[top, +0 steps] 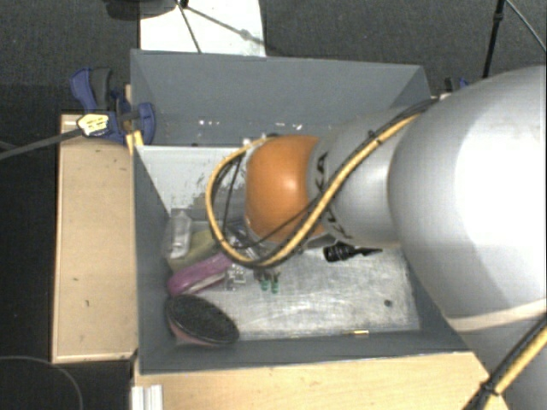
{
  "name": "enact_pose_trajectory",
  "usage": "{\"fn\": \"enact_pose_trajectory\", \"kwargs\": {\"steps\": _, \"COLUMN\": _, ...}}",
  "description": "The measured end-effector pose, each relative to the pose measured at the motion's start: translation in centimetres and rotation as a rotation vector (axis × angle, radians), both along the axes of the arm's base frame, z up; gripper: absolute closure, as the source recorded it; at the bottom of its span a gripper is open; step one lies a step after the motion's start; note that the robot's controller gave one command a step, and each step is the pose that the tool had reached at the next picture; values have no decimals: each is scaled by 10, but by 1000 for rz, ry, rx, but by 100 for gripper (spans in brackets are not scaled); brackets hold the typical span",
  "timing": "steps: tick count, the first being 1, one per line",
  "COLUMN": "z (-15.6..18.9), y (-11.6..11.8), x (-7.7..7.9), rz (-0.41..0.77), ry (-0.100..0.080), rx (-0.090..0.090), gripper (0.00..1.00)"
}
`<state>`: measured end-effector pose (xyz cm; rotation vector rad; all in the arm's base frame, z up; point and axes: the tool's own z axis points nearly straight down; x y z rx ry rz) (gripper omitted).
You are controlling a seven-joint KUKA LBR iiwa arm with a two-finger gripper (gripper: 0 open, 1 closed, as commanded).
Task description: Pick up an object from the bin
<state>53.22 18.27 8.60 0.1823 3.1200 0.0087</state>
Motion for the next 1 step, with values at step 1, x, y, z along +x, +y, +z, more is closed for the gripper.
{"fn": "enact_pose_trajectory", "kwargs": {"steps": 1, "z": 119, "y": 13, "x": -5, "rz": 38, "ry": 8, "rx": -1, "gripper": 100}}
